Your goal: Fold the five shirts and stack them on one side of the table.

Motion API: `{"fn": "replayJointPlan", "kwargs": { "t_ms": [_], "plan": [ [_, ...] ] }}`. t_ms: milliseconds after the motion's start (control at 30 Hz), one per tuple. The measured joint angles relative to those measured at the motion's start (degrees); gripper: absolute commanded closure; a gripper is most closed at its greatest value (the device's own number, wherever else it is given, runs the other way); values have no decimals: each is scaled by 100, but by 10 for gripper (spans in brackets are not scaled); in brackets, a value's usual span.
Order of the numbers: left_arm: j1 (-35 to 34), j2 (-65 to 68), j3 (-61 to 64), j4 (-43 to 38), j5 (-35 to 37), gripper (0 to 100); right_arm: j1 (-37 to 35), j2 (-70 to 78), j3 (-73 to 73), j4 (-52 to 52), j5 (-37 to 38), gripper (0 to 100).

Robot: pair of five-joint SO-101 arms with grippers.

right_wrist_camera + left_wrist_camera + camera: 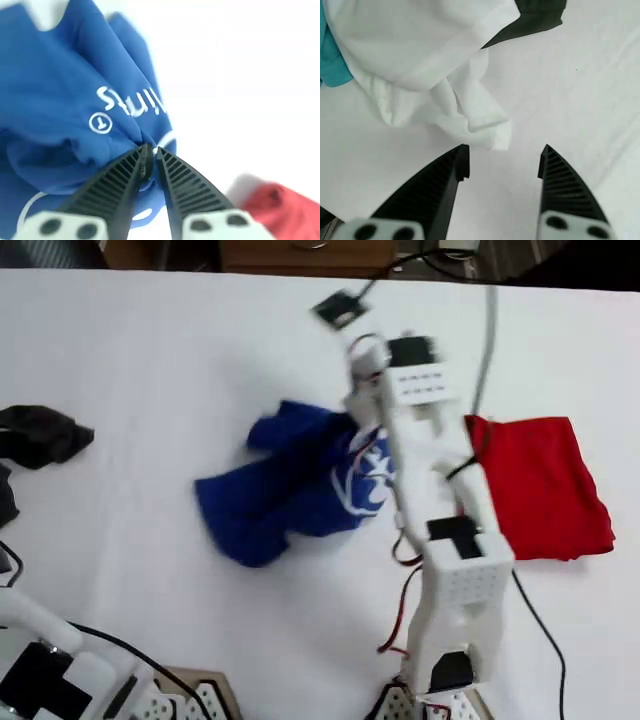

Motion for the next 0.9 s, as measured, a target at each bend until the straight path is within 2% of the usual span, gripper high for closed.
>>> {"fn": "replayJointPlan", "kwargs": {
  "t_ms": [200,400,533,700,900],
  "plan": [
    [369,0,0,62,0,752,396,0,-18,0,0,955],
    [730,0,0,193,0,752,545,0,-105,378,0,742],
    [905,0,0,211,0,752,475,-18,-352,879,0,723],
    [976,0,0,211,167,752,-176,-229,-396,1204,0,747],
    [976,0,0,211,396,752,-1591,-264,53,1213,0,747]
  ]
}}
